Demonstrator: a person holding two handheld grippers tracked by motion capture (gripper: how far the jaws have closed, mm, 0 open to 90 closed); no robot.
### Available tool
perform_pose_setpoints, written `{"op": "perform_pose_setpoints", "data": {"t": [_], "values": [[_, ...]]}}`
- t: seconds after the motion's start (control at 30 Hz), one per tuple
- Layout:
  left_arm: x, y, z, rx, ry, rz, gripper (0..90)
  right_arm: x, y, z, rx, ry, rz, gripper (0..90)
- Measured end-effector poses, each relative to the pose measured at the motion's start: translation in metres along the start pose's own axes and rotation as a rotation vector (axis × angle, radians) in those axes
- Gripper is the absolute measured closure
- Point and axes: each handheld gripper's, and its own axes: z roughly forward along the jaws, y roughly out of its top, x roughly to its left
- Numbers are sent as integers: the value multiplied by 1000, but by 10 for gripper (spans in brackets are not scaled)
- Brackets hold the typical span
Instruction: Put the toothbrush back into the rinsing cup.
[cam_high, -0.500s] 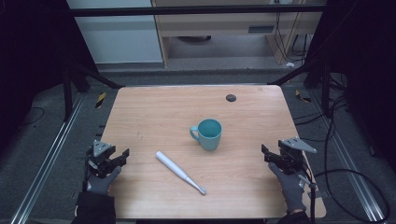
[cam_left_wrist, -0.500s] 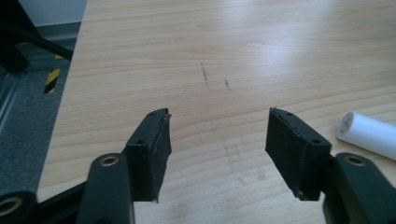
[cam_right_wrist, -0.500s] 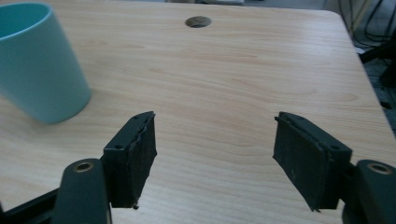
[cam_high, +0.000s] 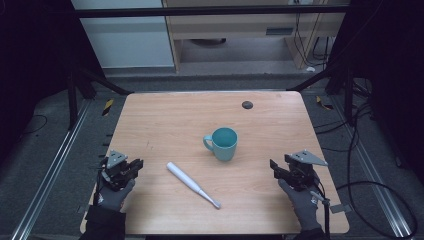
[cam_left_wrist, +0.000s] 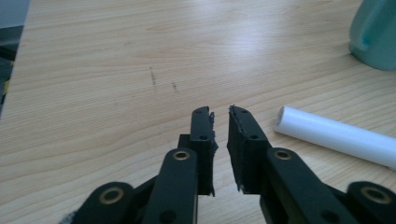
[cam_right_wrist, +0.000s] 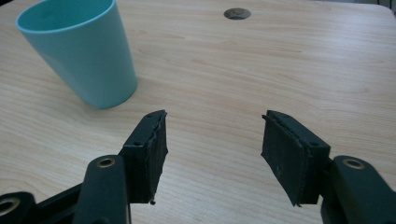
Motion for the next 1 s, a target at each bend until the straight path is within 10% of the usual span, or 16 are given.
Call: {"op": "perform_pose_setpoints", "data": {"t": [1.0], "values": [[-52,30,65,92,-125,101,899,12,-3,11,41,9,-35,346]]}}
